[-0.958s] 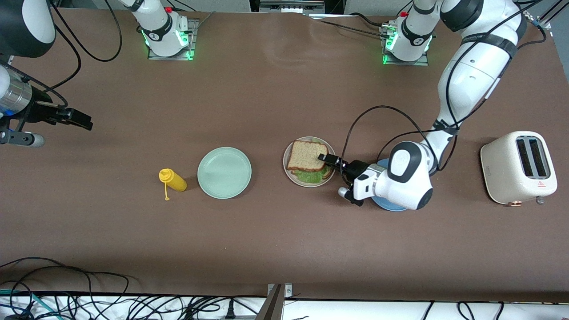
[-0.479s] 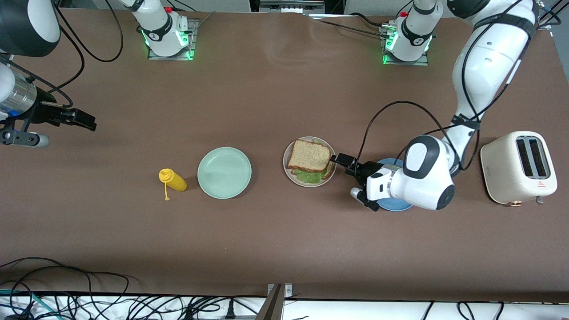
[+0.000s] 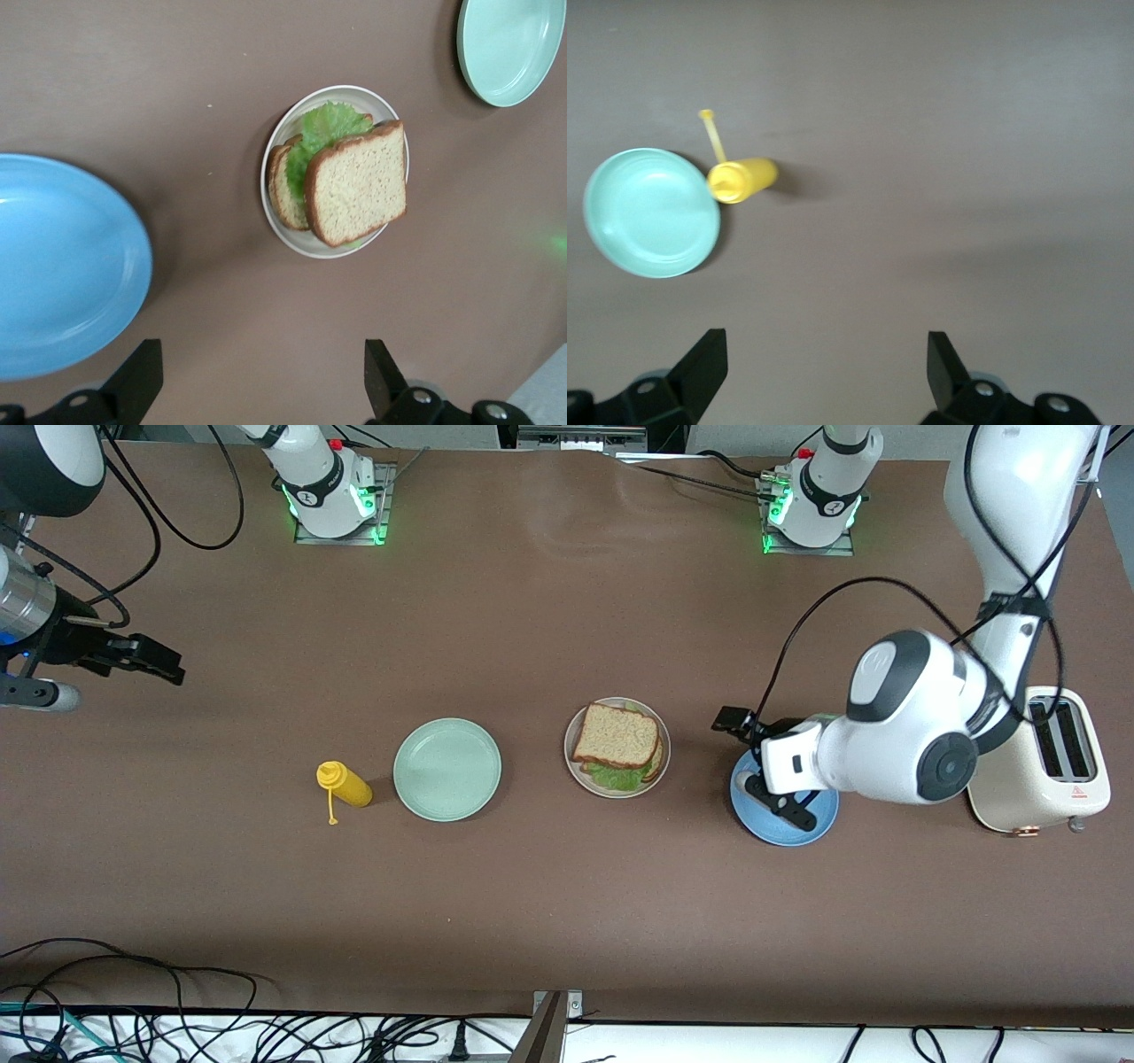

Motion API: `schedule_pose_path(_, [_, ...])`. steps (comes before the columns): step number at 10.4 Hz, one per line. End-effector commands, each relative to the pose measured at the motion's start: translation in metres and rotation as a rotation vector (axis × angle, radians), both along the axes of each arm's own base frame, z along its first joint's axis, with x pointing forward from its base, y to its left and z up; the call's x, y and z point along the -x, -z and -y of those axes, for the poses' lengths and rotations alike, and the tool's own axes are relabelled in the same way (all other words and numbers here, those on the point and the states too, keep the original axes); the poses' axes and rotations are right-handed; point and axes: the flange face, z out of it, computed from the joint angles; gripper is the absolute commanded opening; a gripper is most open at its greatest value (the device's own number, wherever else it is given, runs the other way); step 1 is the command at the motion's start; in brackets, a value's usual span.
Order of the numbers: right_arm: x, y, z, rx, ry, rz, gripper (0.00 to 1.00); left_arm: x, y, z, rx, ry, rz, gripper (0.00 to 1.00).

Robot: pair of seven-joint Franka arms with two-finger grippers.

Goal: Make sandwich on beige plate with both arms

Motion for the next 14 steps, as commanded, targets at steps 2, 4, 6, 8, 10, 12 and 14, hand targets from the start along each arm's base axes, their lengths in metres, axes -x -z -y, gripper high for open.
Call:
schedule_pose_path(2, [0.0, -0.022, -0.027, -0.053, -0.018, 0.036, 1.0, 0.033, -0.108, -0.014, -0.201, -0.041, 0.178, 1.0])
schedule_pose_path(4, [-0.002, -0.028, -0.028, -0.057, -0.022, 0.044, 1.0, 0.04, -0.144, -0.048, -0.265, -0.089, 0.245, 1.0])
schedule_pose_path(6, [-0.001, -0.029, -0.028, -0.054, -0.023, 0.044, 1.0, 0.053, -0.165, -0.078, -0.305, -0.149, 0.271, 1.0])
schedule_pose_path(8, [-0.002, -0.029, -0.025, -0.055, -0.023, 0.046, 1.0, 0.065, -0.189, -0.11, -0.319, -0.203, 0.292, 1.0])
schedule_pose_path(10, [-0.001, -0.03, -0.025, -0.054, -0.024, 0.046, 1.0, 0.072, -0.208, -0.121, -0.4, -0.195, 0.336, 1.0])
schedule_pose_path(12, [0.0, -0.03, -0.025, -0.053, -0.026, 0.038, 1.0, 0.074, -0.214, -0.123, -0.392, -0.203, 0.339, 1.0])
schedule_pose_path(14, [0.0, -0.029, -0.025, -0.052, -0.026, 0.037, 1.0, 0.079, -0.217, -0.128, -0.394, -0.215, 0.337, 1.0])
